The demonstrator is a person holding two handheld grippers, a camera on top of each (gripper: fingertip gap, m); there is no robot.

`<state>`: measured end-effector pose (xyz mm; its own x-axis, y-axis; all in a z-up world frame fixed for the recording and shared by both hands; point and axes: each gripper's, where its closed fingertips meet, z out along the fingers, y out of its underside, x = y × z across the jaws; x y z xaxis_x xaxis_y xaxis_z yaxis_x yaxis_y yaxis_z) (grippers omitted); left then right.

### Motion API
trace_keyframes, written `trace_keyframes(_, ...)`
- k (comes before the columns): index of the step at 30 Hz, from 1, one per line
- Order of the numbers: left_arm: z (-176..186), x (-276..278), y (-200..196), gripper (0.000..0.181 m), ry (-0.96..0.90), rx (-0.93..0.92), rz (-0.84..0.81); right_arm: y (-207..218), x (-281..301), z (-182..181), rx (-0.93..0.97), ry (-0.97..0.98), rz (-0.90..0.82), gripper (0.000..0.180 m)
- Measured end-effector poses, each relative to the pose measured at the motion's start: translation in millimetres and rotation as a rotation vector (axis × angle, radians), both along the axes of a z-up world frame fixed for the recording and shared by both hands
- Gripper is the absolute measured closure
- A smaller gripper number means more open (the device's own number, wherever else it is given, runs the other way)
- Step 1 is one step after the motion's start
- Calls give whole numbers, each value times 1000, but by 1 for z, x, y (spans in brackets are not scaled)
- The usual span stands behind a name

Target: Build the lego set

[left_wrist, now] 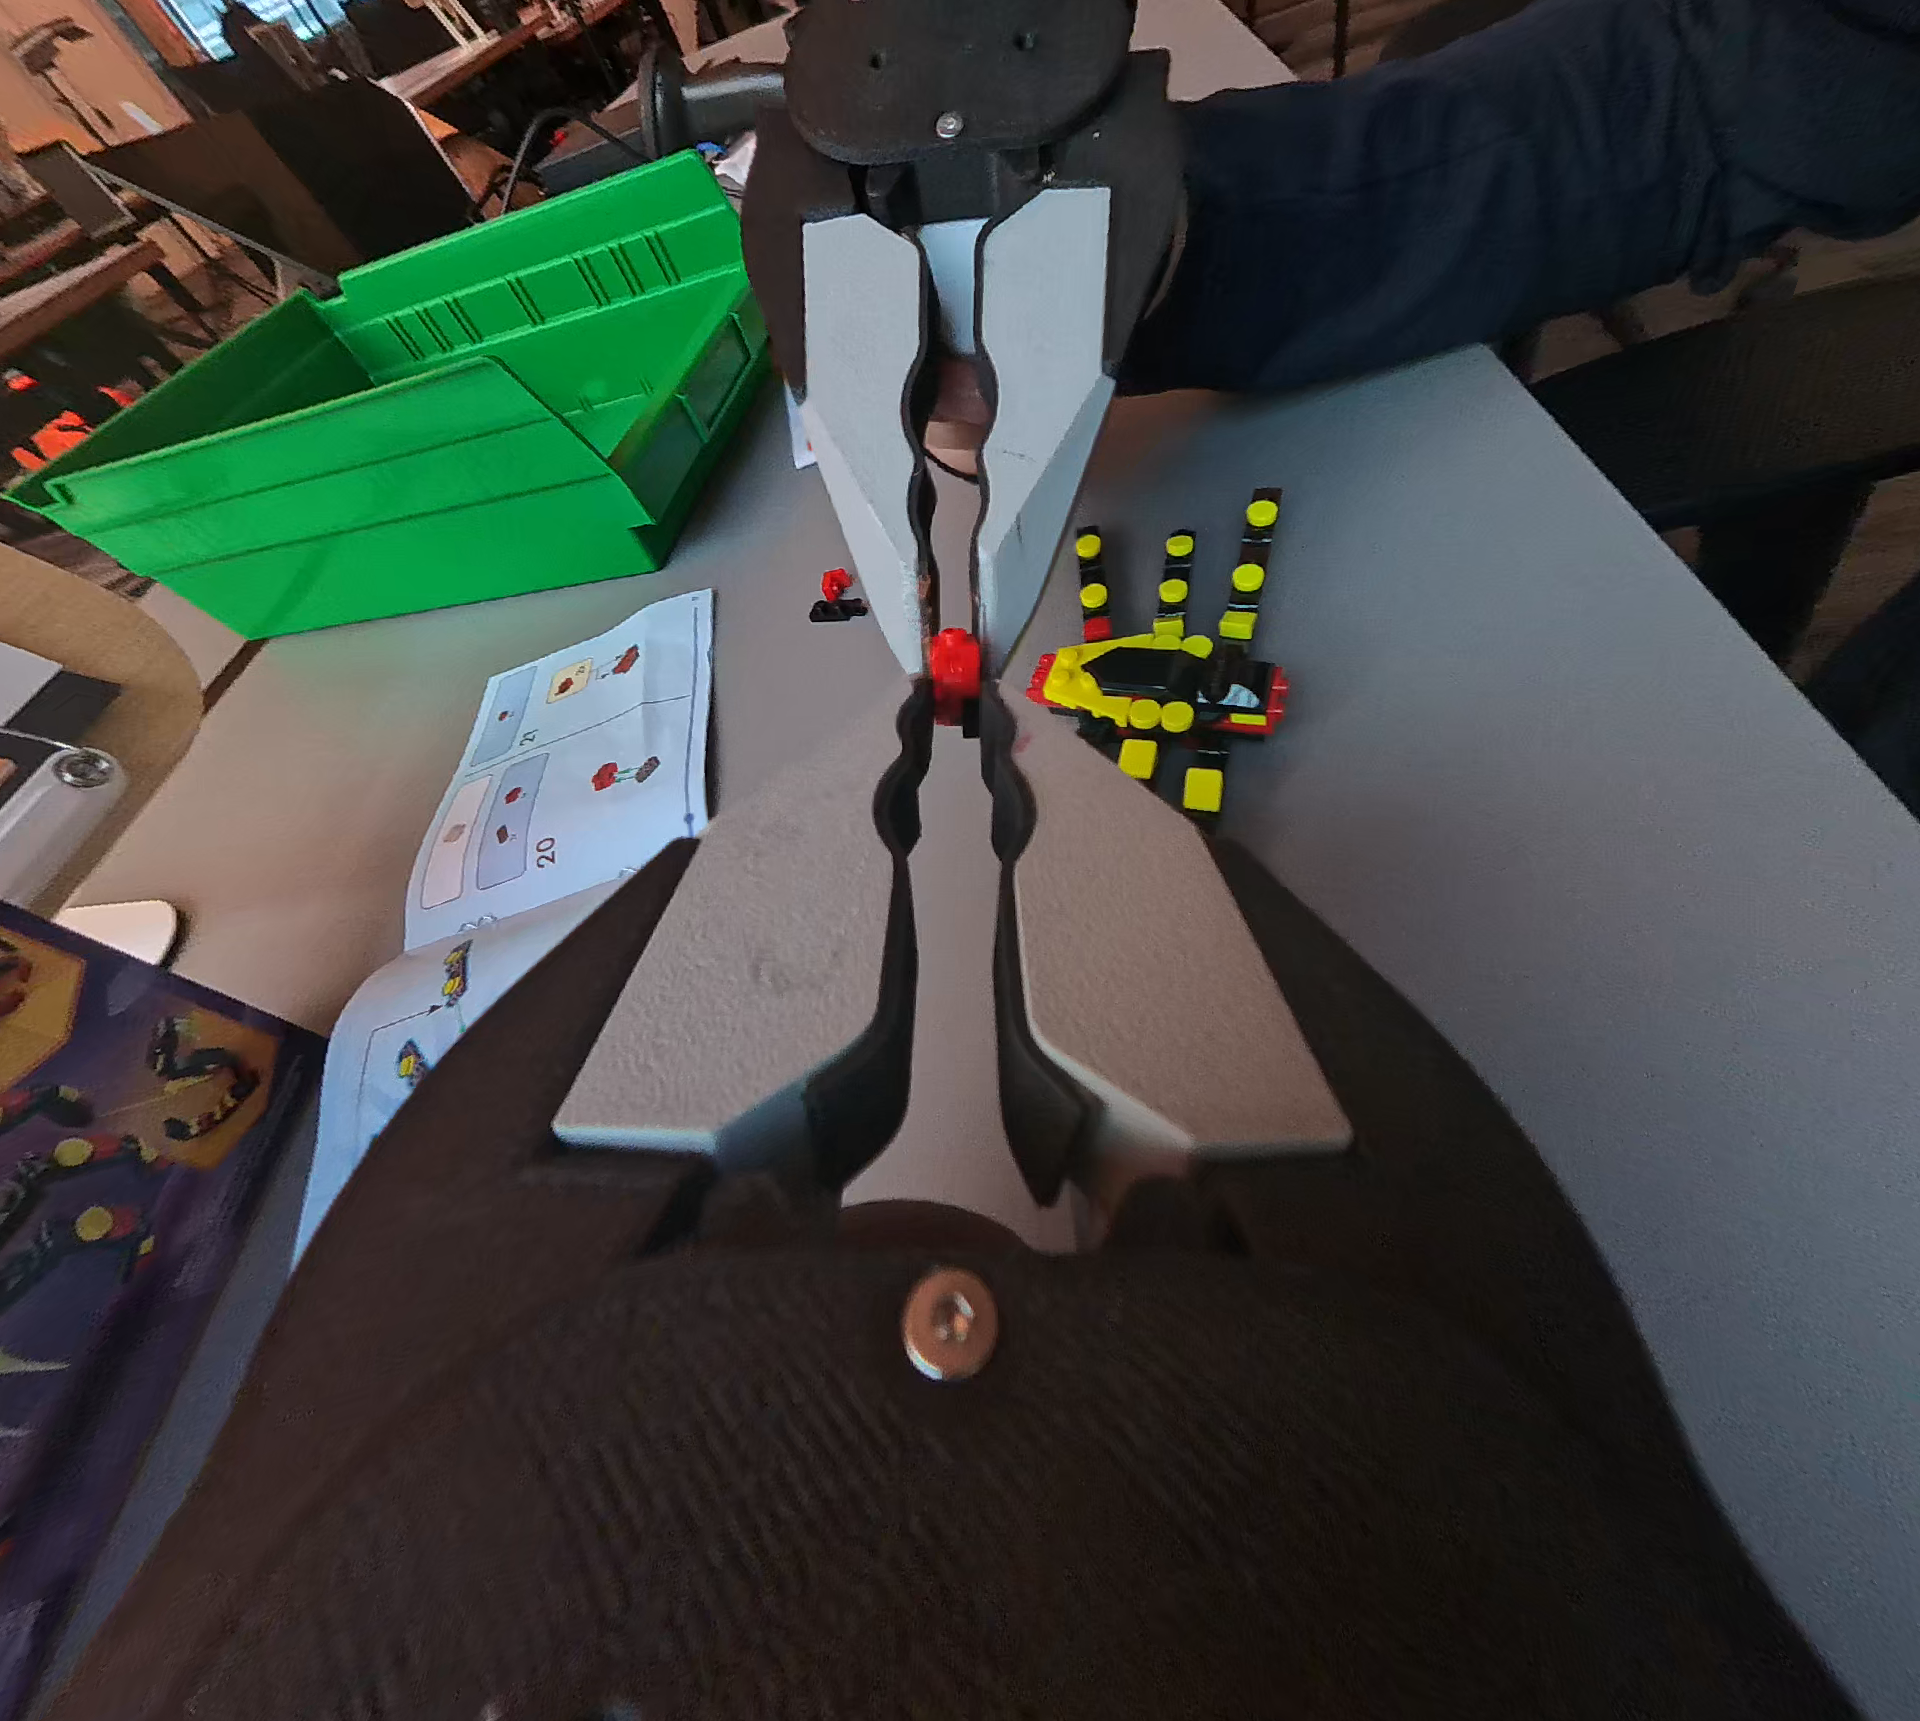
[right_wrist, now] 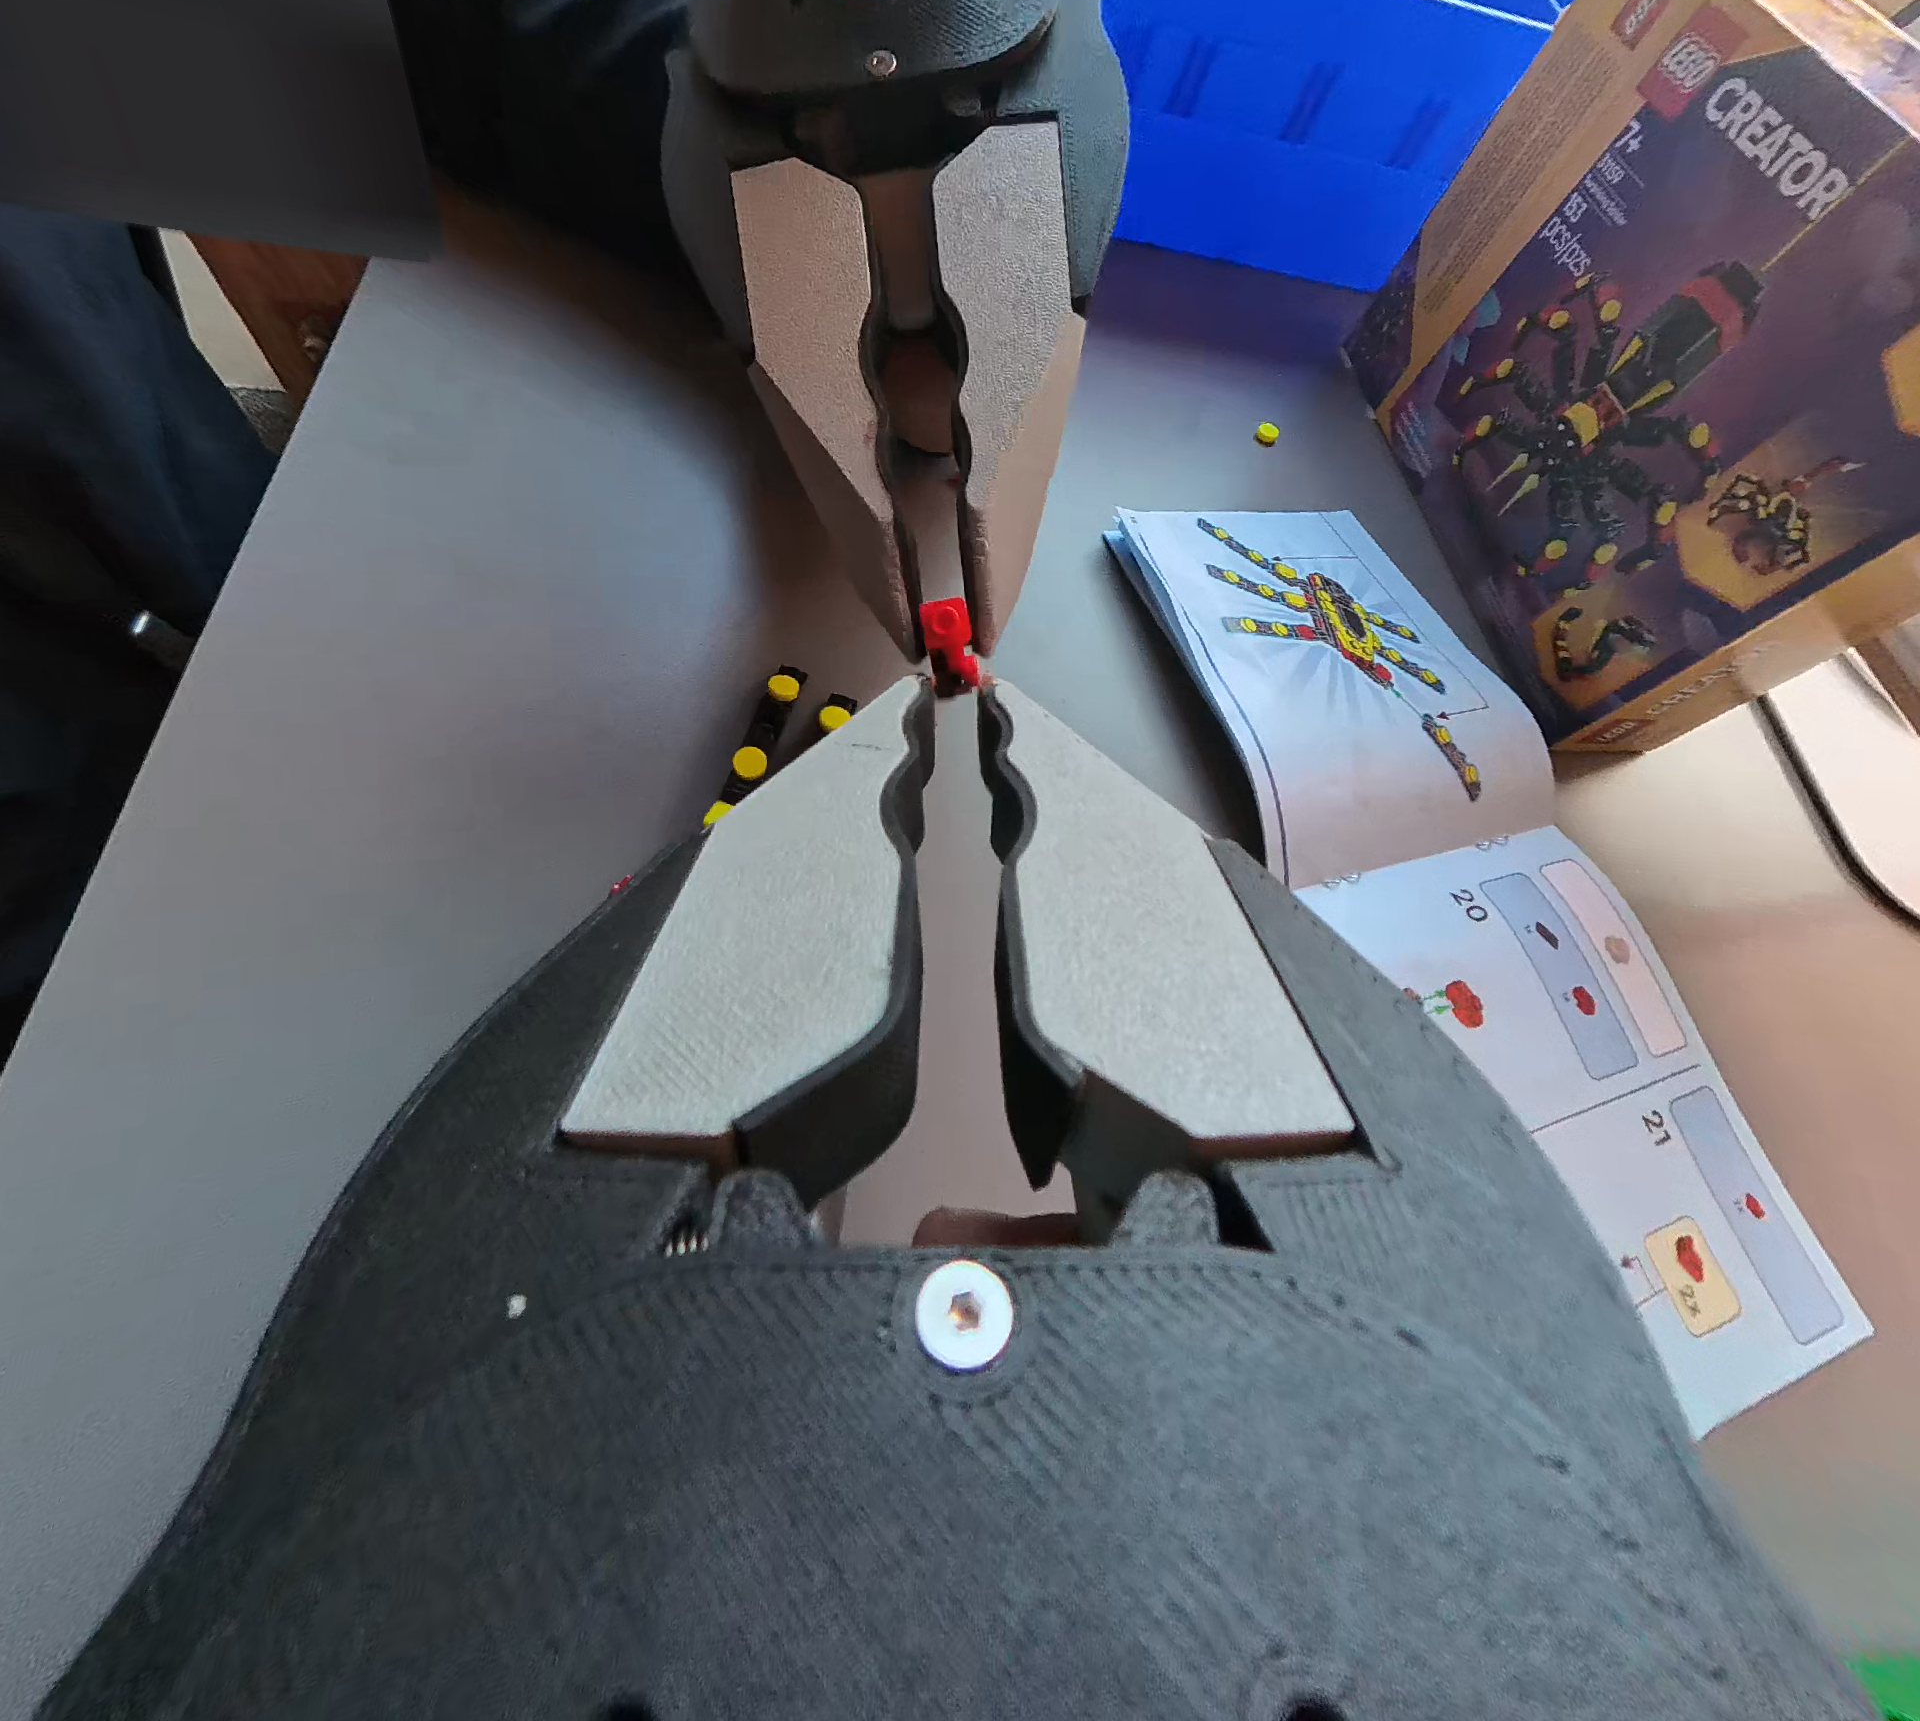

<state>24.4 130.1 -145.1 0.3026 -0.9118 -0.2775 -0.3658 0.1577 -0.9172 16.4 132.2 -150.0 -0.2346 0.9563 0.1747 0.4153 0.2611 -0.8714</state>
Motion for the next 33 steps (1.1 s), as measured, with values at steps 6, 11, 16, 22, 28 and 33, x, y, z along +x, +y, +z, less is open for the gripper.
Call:
trace_keyframes(6,11,-7,3,176,-65,39,25,34,28,10,38,24,-100,164)
trace_keyframes(11,12,-13,10,176,-74,46,58,96,83,9,80,-11,-327,157)
trace_keyframes(16,13,-14,13,176,-80,36,66,109,113,-20,19,-139,-346,160)
trace_keyframes(22,10,-13,15,176,-69,9,83,106,109,-50,9,-252,-321,162)
trace_keyframes(28,9,-14,19,175,-69,-12,113,110,107,-61,55,-282,-319,166)
trace_keyframes(33,5,-16,22,175,-18,54,132,106,101,-66,28,-289,-301,174)
